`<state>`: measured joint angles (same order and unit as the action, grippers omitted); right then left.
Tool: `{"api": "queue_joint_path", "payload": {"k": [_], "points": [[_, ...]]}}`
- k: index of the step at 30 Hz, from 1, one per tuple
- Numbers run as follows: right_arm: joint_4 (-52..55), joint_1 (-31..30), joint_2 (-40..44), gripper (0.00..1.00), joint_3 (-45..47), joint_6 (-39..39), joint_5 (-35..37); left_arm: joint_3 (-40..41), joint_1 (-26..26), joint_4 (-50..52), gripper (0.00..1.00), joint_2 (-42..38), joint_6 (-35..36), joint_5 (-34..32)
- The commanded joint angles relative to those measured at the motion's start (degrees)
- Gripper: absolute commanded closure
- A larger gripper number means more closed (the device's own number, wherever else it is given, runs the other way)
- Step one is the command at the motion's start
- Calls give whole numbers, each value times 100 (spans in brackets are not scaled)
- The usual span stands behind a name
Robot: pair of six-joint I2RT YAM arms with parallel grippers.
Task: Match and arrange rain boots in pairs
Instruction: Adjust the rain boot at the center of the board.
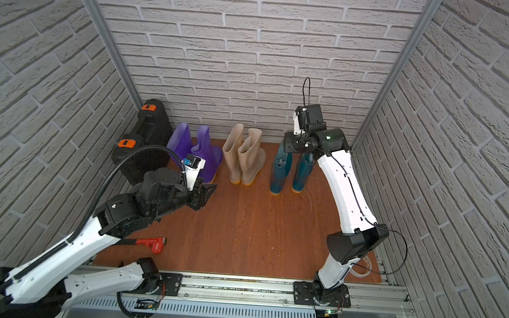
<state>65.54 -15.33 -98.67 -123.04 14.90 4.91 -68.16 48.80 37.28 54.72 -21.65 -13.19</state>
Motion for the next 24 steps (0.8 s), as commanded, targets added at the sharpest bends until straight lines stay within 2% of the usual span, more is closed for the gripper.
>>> {"api": "queue_joint_path", "payload": {"k": [1,11,19,24], "points": [[181,163,-170,46,-216,-188,365,-95,-35,-237,45,12,31,-61],[337,559,-605,31,-442,-343,623,-188,-44,-203,45,152,40,-114],[338,720,-835,29,-323,-376,818,-276,-41,-212,45,301,47,-122],[243,810,-889,29,-130,-359,656,-277,-40,-216,45,318,48,-122]]}}
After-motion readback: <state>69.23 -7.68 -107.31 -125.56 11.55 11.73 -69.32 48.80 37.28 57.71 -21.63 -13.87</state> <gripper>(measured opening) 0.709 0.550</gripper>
